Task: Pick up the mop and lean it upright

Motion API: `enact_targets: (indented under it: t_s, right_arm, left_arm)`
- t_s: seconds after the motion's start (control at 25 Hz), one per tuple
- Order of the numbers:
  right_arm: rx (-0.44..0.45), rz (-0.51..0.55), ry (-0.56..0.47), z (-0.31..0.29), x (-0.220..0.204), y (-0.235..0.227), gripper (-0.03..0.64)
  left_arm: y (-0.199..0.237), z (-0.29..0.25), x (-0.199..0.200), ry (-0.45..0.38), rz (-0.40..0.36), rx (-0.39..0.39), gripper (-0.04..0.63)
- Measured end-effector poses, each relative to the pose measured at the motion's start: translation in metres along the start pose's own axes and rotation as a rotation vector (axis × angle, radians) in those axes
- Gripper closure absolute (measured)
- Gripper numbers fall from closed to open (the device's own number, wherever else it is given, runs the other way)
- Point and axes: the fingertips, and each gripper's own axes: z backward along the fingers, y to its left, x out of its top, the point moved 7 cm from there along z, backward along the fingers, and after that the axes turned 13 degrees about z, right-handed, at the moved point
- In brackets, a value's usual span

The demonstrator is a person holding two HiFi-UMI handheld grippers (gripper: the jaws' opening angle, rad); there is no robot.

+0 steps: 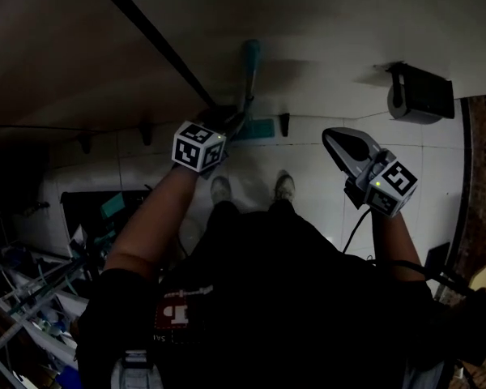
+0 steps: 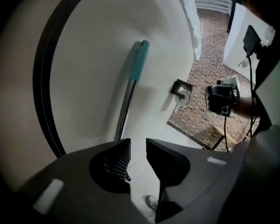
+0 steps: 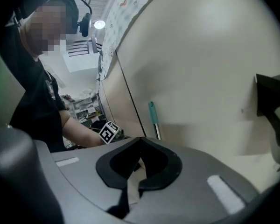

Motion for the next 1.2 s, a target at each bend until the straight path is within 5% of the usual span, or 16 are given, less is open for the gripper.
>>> enact_targets:
  t_s: [0.48,1.2]
  right_arm:
    - [-0.005,-0.082,0.051,-0.012,-0.060,-0.025,0.603]
    - [-0.046,-0.094,0.069,-0.003,-0.084,-0.035,0.603]
  left_arm:
    - [0.052,-0.104,-0.018,0.071,-0.082,0.137,0.447]
    - [0.057,-0.119,-0.021,-0.016,-0.164,0.162,0.482]
